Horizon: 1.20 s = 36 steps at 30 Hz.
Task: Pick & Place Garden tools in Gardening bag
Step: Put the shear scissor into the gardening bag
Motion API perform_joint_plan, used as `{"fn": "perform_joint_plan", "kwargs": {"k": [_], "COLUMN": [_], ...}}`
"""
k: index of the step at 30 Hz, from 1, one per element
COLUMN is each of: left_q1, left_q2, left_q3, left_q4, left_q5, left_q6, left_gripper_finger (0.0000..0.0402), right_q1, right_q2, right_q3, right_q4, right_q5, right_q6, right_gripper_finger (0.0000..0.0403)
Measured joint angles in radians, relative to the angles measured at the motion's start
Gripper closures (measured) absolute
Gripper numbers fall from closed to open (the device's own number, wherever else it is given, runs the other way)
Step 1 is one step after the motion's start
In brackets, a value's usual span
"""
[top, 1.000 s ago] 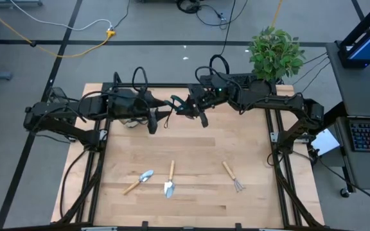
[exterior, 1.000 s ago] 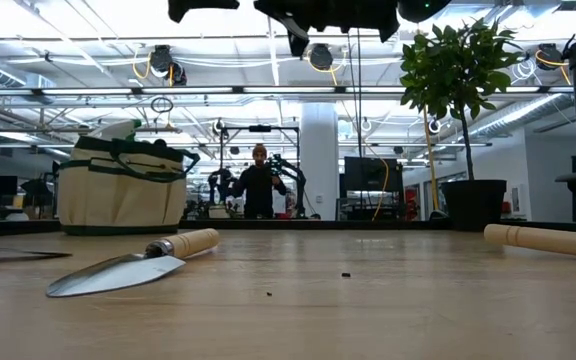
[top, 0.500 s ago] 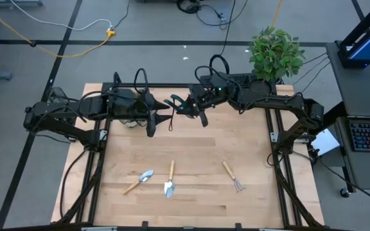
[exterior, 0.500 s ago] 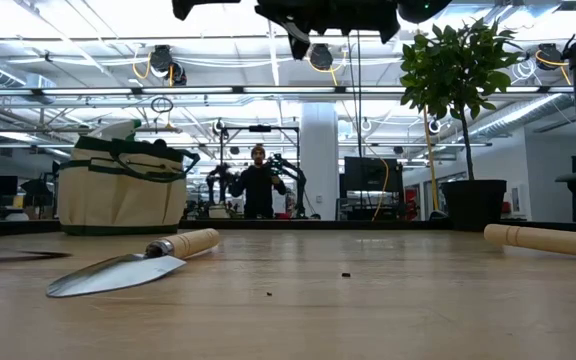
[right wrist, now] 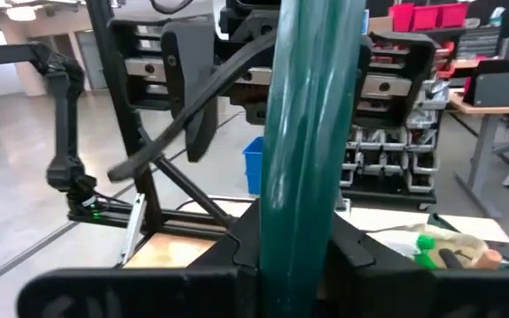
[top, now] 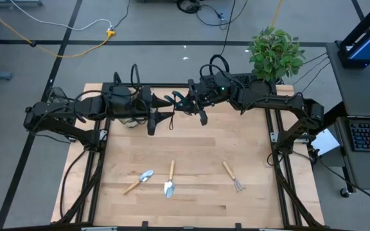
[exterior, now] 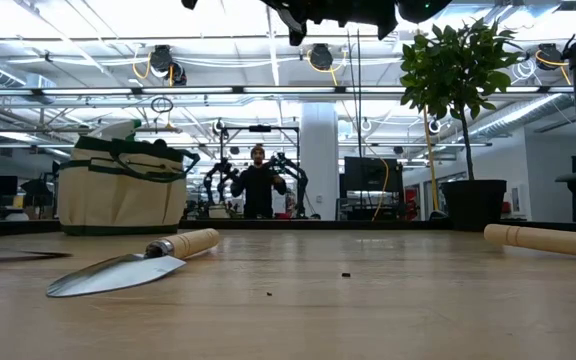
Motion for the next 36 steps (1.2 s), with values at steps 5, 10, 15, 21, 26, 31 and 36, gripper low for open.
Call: {"fn": "perform_joint_plan", "kwargs": {"k": [5, 10, 15, 21, 26, 31, 36], "left_q1": [0.0, 0.001, 0.005, 0.008, 0.035, 0.061, 0.064], "left_q2": [-0.001, -0.001, -0.001, -0.001, -0.001, -0.001, 0.0], "left_q3": [0.0, 0.0, 0.0, 0.0, 0.0, 0.0, 0.0], "left_q4": [0.006, -0.026, -0.048, -0.044, -0.017, 0.007, 0.023], "left_q5": [-0.012, -0.081, -0.114, -0.115, -0.101, -0.019, 0.026], "left_q6": [0.0, 0.011, 0.015, 0.014, 0.018, 0.013, -0.001], "left_gripper_finger": [0.0201, 0.0201, 0.0201, 0.0201, 0.0201, 0.0201, 0.0201], "right_q1": [0.001, 0.009, 0.007, 0.009, 0.014, 0.021, 0.02], "right_q2": [0.0, 0.0, 0.0, 0.0, 0.0, -0.001, -0.001], "right_q3": [0.0, 0.0, 0.0, 0.0, 0.0, 0.0, 0.001], "right_q4": [0.0, -0.001, 0.0, 0.0, 0.014, 0.021, 0.021], "right_q5": [0.004, 0.003, 0.004, 0.001, 0.0, -0.008, -0.001], "right_q6": [-0.002, -0.013, -0.02, -0.02, -0.02, -0.02, -0.024], "right_gripper_finger": [0.0361, 0.0361, 0.0361, 0.0361, 0.0361, 0.0361, 0.0361]}}
